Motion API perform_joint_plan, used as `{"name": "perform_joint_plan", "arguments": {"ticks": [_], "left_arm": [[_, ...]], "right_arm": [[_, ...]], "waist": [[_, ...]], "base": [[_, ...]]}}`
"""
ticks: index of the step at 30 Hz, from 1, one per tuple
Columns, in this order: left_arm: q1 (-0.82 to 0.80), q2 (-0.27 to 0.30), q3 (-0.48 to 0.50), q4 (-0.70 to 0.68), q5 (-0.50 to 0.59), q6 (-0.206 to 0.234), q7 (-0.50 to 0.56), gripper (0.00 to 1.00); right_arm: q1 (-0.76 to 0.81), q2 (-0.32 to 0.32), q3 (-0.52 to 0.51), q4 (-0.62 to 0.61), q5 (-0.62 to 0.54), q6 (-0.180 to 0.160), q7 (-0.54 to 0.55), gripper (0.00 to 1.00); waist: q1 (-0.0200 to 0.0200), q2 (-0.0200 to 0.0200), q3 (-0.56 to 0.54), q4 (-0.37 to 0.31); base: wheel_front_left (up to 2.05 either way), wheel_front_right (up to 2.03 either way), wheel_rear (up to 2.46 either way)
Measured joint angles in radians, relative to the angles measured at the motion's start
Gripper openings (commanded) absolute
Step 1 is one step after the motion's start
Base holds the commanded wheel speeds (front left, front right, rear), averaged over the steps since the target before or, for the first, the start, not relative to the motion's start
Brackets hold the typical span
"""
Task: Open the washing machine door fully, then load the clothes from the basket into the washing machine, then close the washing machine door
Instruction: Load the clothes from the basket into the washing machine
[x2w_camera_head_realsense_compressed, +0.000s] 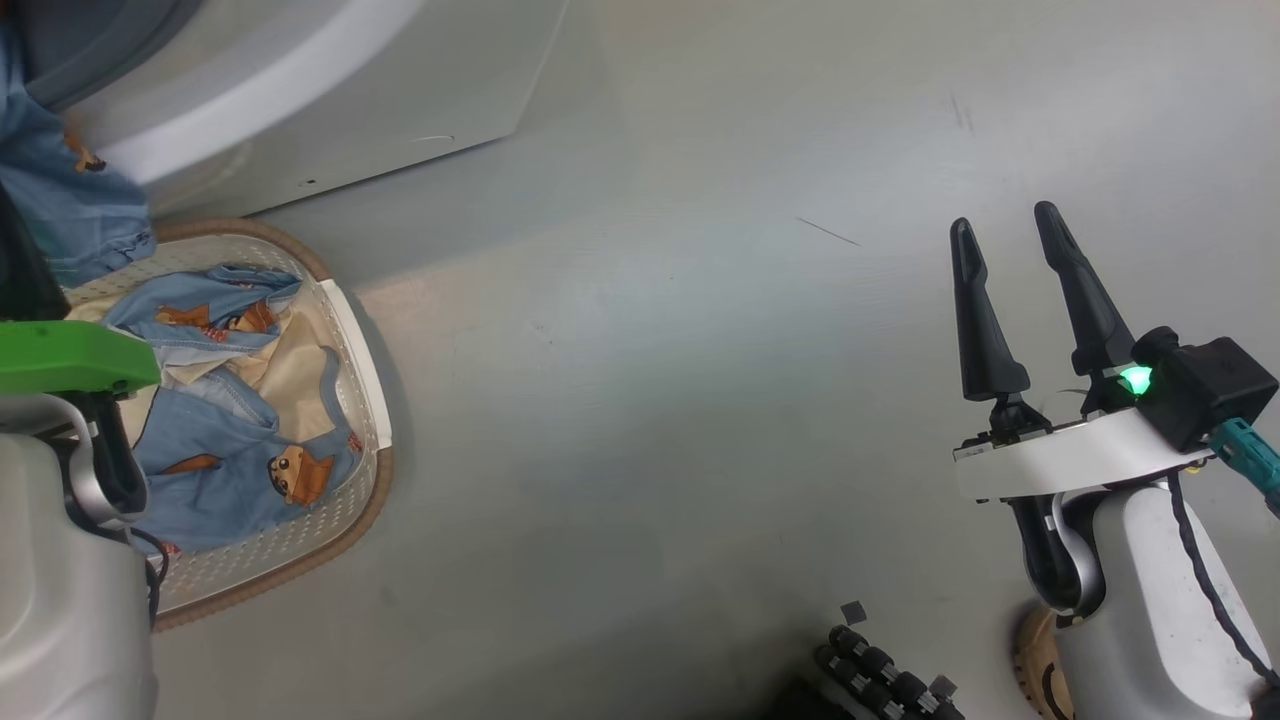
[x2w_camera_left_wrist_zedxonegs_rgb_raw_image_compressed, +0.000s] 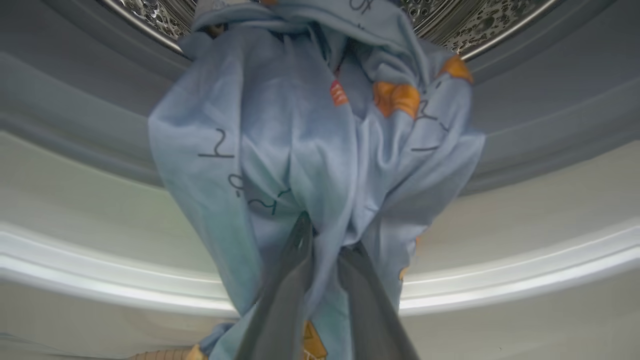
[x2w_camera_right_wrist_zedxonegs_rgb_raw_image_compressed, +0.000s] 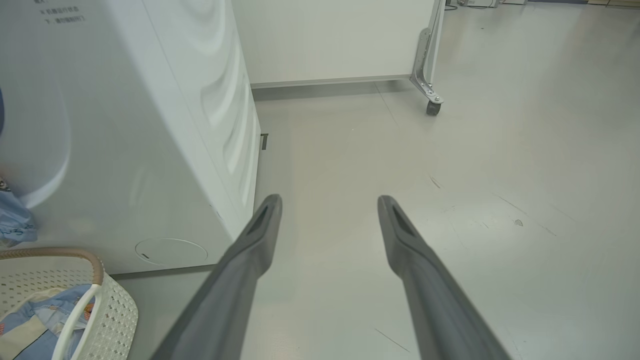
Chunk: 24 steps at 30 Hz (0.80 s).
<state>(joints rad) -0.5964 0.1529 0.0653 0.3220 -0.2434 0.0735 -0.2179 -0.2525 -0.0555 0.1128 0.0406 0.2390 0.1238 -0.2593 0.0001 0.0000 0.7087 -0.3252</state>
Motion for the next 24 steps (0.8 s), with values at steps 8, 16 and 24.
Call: {"name": "perform_joint_plan", "arguments": {"ticks": [8, 16, 24], "left_arm": [[-0.005, -0.018, -0.011, 0.014, 0.008, 0.001, -0.013, 0.00], [-0.005, -0.047, -0.066, -0.015, 0.028, 0.000, -0.013, 0.00], [-0.022, -0.029, -0.096, -0.067, 0.053, -0.011, 0.021, 0.00]], "right_arm": [[-0.001, 0.002, -0.017, 0.001, 0.000, 0.000, 0.000, 1.00], [0.000, 0.002, -0.017, 0.011, 0.000, 0.000, 0.000, 1.00], [0.002, 0.002, 0.014, 0.024, 0.000, 0.000, 0.000, 1.00]], "waist": [[0.0000, 0.0000, -0.007, 0.018], [0.0000, 0.0000, -0.033, 0.048], [0.0000, 0.0000, -0.065, 0.064]], "base": [[0.00, 0.00, 0.00], [0.00, 0.00, 0.00], [0.00, 0.00, 0.00]]}}
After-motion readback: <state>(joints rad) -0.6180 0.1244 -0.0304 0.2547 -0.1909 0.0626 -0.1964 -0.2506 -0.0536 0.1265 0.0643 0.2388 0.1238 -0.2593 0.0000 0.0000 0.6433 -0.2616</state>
